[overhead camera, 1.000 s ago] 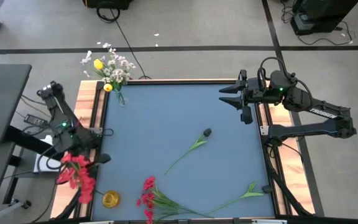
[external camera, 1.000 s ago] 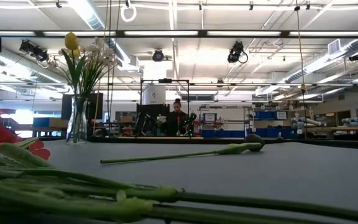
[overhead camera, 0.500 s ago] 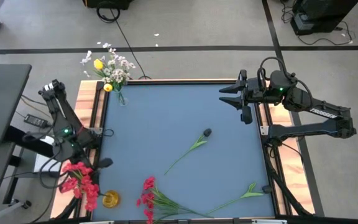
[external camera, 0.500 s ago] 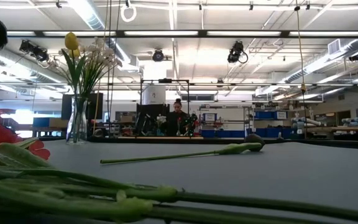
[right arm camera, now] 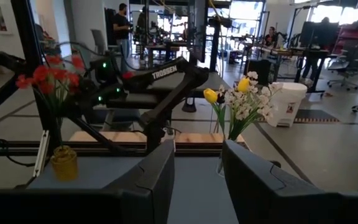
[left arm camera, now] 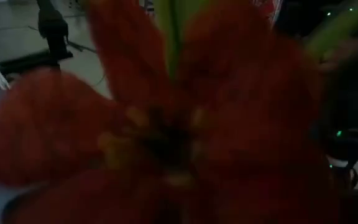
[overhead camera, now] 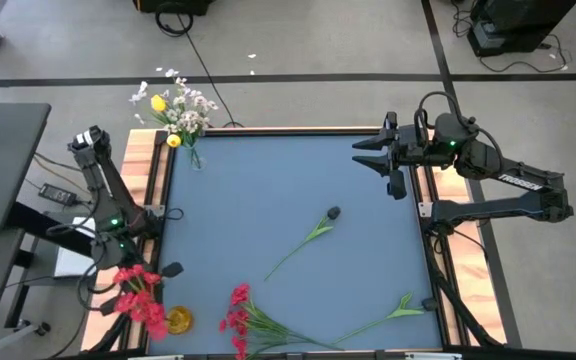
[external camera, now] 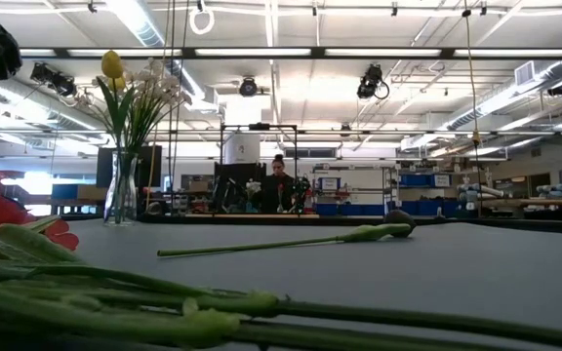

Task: Sort flowers into vase by color
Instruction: Put the top red flowers into the yellow vase

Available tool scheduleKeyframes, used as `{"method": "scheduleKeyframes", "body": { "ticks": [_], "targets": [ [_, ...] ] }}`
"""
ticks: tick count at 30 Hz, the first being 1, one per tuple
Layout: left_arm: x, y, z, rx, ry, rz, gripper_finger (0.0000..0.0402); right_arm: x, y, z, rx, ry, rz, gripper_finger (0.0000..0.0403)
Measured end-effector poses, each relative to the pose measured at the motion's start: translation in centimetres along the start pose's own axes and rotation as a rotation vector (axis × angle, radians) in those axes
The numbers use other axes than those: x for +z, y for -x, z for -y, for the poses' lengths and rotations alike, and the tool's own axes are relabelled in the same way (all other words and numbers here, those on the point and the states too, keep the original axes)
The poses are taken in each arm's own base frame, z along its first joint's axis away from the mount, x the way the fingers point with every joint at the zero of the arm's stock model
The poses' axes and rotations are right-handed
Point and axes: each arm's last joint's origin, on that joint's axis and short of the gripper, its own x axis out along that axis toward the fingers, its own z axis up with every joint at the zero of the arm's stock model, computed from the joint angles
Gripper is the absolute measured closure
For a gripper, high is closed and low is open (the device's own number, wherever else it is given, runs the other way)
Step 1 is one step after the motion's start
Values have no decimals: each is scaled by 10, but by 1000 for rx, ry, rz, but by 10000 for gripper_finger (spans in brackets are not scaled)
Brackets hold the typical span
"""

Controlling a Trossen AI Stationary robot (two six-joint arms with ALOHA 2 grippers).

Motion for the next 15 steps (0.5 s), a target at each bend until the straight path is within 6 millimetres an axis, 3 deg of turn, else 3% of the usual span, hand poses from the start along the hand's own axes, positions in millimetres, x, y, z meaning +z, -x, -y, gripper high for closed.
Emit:
{"method": "scheduleKeyframes", "body": {
  "ticks": [5,11,15],
  "targets": [
    [-19,-2,-6,119,189,5,249,0,0,0,0,0,1,259],
    [-12,1,-4,70,339,41,158,0,0,0,0,0,1,259],
    [-8,2,0,-20,490,23,130,0,0,0,0,0,1,259]
  ]
}}
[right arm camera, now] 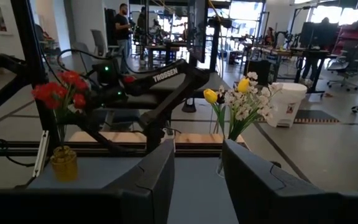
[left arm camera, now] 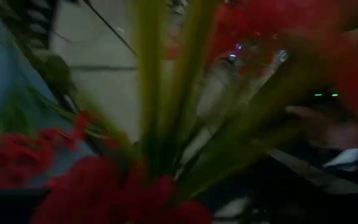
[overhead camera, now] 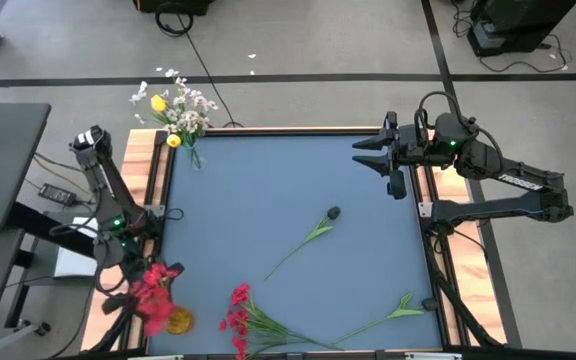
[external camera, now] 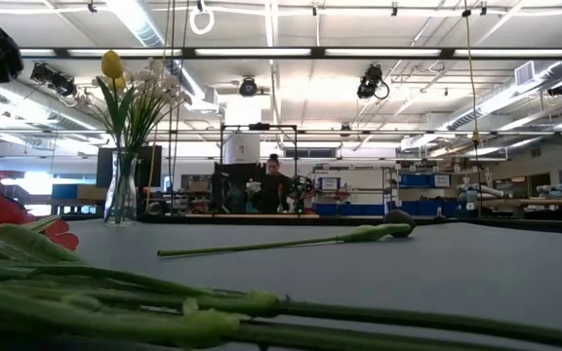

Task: Sort flowers into vase by color
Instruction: Put the top red flowers into the yellow vase

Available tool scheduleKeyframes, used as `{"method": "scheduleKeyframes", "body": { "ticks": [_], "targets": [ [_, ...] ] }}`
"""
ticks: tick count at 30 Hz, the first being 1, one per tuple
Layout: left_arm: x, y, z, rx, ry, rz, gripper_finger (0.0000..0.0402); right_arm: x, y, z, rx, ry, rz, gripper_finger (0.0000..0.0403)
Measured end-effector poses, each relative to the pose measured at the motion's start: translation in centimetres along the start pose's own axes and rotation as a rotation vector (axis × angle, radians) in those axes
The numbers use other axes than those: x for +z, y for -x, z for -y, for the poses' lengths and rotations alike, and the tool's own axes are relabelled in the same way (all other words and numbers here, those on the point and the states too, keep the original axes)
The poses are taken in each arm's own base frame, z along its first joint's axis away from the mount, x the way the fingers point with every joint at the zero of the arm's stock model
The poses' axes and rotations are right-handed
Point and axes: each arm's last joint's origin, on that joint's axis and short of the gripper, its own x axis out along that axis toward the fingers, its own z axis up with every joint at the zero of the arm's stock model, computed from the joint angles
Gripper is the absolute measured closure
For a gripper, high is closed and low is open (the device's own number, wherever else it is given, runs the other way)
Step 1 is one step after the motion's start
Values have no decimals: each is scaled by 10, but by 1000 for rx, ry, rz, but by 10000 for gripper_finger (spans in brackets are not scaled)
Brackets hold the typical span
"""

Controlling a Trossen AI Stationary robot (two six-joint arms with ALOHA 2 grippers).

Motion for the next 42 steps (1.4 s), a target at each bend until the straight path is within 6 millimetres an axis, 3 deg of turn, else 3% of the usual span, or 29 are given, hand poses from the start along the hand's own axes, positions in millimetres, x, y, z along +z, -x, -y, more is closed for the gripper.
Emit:
{"method": "scheduleKeyframes", "body": {
  "ticks": [5,11,17,22,34,42],
  "targets": [
    [6,3,8,-49,45,-11,139,0,0,0,0,0,0,259],
    [8,6,8,-13,-184,15,157,0,0,0,0,0,0,259],
    [10,5,5,100,-258,71,162,0,0,0,0,0,0,259],
    [15,5,5,127,-180,140,160,0,0,0,0,0,0,259],
    [14,6,8,18,24,101,159,0,0,0,0,0,0,259],
    [14,6,6,68,-73,111,159,0,0,0,0,0,0,259]
  ]
}}
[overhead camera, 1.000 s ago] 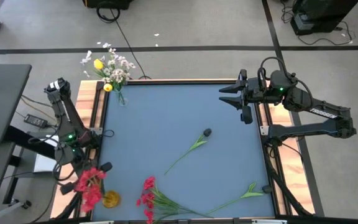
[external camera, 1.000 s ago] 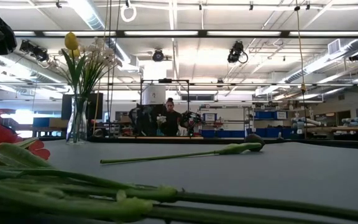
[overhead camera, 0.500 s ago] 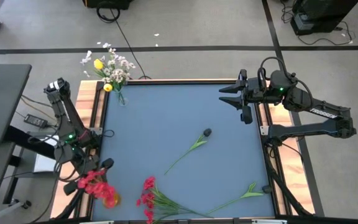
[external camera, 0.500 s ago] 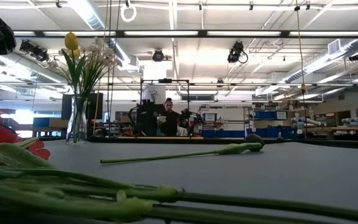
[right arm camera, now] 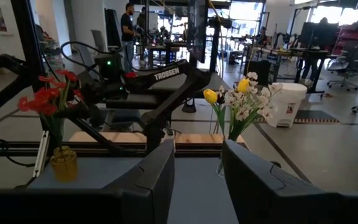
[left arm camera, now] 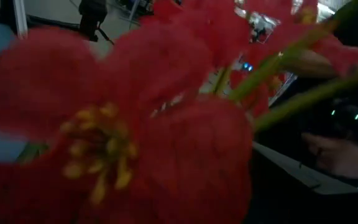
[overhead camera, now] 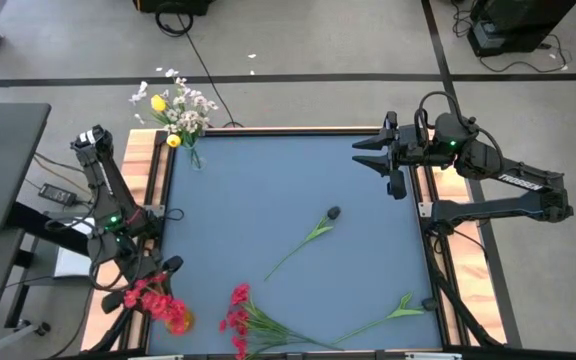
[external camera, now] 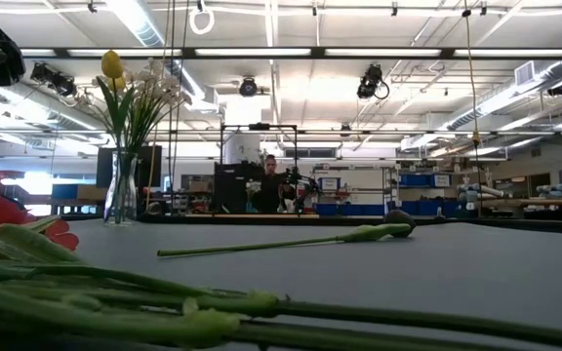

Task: Sort flowers into vase by color
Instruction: Put the top red flowers into the yellow vase

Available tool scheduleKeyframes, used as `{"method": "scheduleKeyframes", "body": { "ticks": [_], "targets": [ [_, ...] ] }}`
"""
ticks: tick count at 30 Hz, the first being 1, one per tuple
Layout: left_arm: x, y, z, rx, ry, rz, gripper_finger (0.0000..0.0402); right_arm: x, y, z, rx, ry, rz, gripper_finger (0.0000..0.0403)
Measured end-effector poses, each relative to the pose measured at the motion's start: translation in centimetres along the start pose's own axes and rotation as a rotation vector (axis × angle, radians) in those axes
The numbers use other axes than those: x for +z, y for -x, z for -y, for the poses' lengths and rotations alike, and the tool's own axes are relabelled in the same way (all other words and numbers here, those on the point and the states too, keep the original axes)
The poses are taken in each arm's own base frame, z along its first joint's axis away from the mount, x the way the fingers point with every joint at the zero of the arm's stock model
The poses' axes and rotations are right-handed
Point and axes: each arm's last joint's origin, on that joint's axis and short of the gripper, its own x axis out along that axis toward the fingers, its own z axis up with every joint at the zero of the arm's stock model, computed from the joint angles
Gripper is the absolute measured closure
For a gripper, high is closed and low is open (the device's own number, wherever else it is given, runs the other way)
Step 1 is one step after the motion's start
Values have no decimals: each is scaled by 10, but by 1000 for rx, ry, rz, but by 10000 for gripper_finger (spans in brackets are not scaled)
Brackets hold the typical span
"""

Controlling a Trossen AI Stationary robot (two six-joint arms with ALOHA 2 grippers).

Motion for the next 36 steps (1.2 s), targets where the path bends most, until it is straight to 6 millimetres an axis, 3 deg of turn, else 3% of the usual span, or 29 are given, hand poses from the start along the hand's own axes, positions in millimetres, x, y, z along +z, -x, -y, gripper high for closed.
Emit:
{"method": "scheduleKeyframes", "body": {
  "ticks": [22,26,36],
  "targets": [
    [1,1,0,-18,27,5,159,0,0,0,0,0,0,259],
    [2,0,-4,21,-93,4,159,0,0,0,0,0,0,259],
    [3,0,-4,29,-97,24,159,0,0,0,0,0,0,259]
  ]
}}
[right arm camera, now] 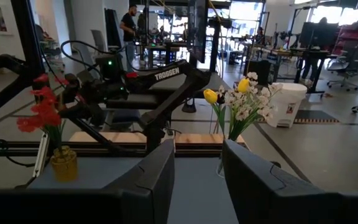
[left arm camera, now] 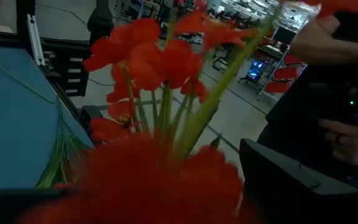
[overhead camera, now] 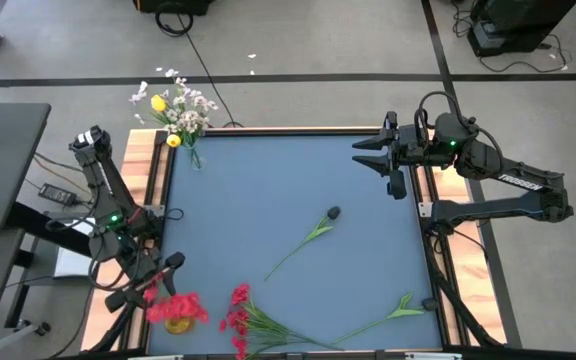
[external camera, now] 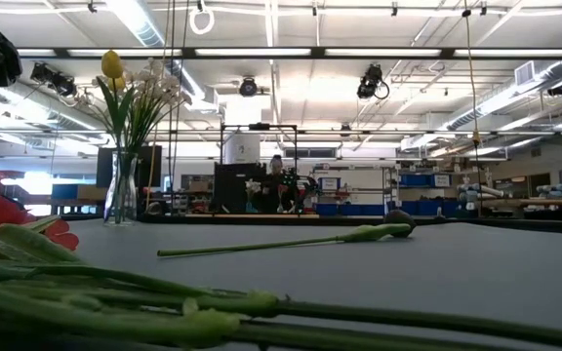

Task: Sort flowers into vase by color
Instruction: Put the top red flowers into the yellow vase, then put the top black flower into the yellow vase

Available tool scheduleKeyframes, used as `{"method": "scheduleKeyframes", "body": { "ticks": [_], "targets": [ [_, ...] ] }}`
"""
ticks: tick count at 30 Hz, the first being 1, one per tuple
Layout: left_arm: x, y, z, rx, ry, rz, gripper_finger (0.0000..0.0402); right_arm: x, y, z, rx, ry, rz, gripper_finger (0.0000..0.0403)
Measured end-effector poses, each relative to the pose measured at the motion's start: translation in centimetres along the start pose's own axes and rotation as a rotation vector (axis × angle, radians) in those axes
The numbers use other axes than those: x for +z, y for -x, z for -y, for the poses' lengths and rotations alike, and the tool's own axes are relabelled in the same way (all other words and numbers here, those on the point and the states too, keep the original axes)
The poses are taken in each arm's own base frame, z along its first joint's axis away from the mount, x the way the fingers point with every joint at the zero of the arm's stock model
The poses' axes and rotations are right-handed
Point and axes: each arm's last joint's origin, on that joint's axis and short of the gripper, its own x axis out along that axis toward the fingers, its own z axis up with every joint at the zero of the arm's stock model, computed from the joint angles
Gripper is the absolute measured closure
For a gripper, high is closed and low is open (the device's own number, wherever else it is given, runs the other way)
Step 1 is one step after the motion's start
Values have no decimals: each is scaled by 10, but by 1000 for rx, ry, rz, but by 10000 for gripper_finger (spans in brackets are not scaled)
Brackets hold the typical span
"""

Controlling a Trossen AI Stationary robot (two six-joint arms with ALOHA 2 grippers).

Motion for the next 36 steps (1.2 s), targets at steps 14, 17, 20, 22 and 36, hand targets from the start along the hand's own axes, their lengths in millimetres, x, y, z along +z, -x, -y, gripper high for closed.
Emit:
{"method": "scheduleKeyframes", "body": {
  "ticks": [14,17,20,22,36],
  "targets": [
    [0,0,-2,55,66,22,151,0,0,0,0,0,0,259],
    [0,1,-2,57,95,20,127,0,0,0,0,0,0,259],
    [2,3,-2,51,136,33,91,0,0,0,0,0,0,259],
    [3,5,-2,47,151,38,62,0,0,0,0,0,0,259],
    [90,47,18,297,-50,54,4,0,0,0,0,0,0,259]
  ]
}}
